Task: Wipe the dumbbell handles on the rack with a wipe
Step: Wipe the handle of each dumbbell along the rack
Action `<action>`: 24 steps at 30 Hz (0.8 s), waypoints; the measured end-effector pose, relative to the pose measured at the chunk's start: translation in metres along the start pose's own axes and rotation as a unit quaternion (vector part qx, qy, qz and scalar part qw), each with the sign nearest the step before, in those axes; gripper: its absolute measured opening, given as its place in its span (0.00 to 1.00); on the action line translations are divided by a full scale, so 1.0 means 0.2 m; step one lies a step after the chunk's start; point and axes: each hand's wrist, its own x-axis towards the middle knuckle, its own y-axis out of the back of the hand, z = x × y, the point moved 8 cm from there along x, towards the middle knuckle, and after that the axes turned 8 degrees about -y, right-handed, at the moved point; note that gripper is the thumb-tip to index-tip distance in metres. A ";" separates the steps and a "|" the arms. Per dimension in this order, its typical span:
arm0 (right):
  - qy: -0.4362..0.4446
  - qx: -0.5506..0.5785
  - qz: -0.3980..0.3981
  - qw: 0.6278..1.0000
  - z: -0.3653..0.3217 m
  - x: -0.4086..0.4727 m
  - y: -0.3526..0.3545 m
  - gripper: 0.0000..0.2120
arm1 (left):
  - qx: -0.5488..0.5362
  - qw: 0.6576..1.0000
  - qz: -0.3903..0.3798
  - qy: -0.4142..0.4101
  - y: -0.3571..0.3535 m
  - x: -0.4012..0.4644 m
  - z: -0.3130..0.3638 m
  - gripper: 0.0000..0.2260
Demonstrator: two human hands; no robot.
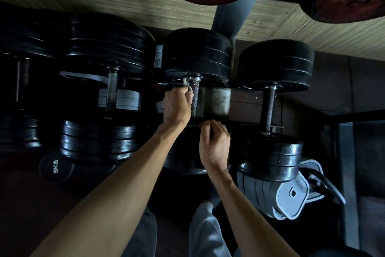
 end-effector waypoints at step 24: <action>-0.005 0.009 -0.014 1.000 0.00 -0.01 0.00 0.17 | 0.023 0.990 -0.005 -0.140 0.00 -0.06 0.03 0.06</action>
